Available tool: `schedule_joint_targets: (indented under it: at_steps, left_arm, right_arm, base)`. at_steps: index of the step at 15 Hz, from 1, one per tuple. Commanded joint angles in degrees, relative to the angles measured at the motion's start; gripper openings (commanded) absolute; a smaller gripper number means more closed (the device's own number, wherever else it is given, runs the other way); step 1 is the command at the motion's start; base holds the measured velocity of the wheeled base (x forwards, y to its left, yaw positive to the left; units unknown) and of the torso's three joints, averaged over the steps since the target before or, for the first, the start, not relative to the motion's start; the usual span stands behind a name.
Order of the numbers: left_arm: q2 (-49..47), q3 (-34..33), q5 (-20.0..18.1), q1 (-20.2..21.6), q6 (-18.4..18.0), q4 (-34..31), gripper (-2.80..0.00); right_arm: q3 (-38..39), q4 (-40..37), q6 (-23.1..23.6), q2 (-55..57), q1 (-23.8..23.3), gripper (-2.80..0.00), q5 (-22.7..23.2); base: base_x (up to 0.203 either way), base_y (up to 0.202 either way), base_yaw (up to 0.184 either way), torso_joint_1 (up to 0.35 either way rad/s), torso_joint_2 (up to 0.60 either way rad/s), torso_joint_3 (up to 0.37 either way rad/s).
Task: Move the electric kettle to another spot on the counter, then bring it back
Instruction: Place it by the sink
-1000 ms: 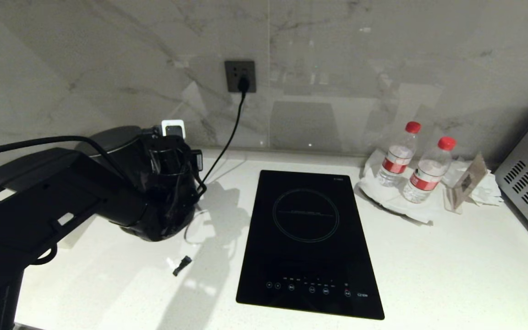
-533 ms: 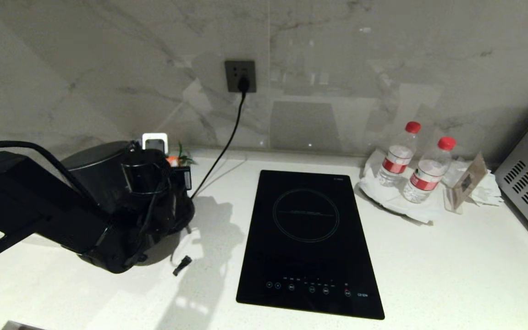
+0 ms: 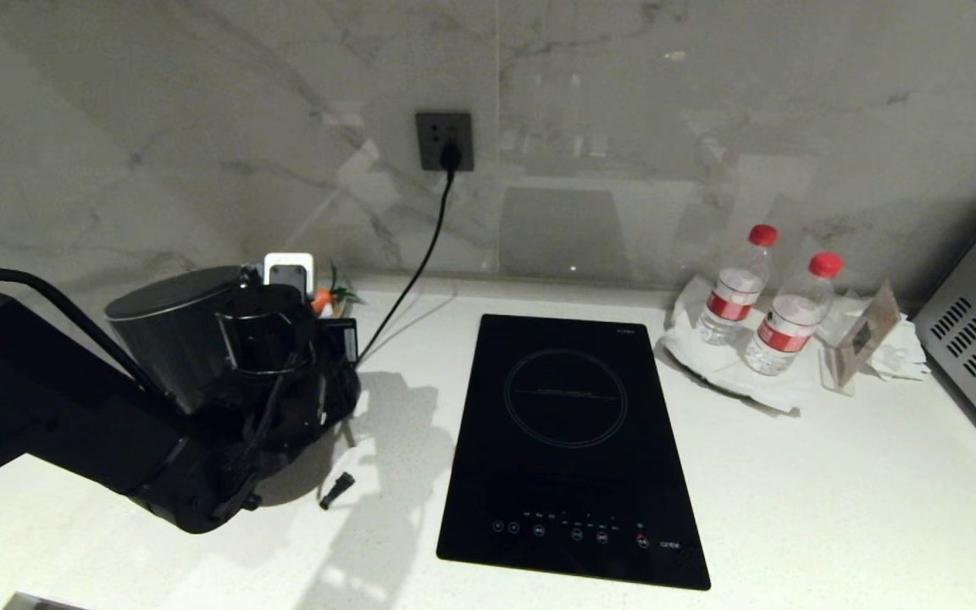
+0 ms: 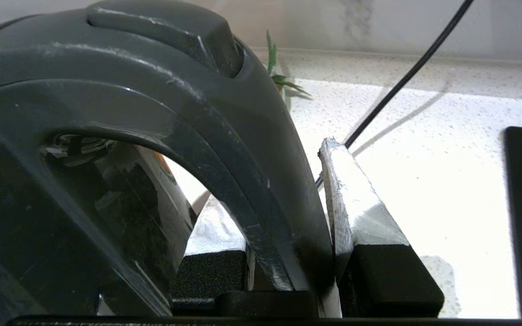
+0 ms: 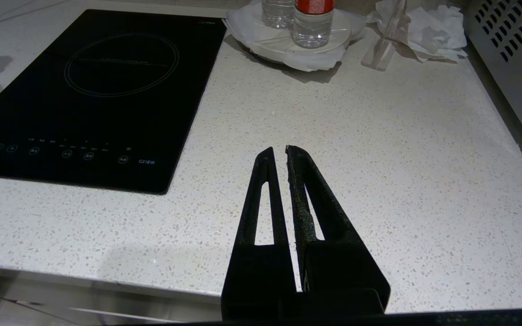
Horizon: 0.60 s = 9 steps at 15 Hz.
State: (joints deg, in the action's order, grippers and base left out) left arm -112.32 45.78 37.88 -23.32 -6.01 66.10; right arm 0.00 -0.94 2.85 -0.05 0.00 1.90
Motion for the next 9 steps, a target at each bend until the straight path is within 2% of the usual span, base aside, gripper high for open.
schedule_joint_targets:
  at_steps: [1,9]
  left_arm:
    - [-0.35,0.28,0.7,-0.15,-0.05,0.34,-2.8]
    - [-1.39,1.07,1.23,0.29,0.04,0.43,-2.8]
  right_arm:
    - [0.0,-0.03,0.05,0.05,0.0,-2.8,0.03]
    - [0.0,-0.03,0.05,0.05,0.0,-2.8,0.03]
  base:
    - [0.0,0.0,0.0,0.0,0.0,0.0]
    - [0.0,0.0,0.0,0.002,0.0,0.178]
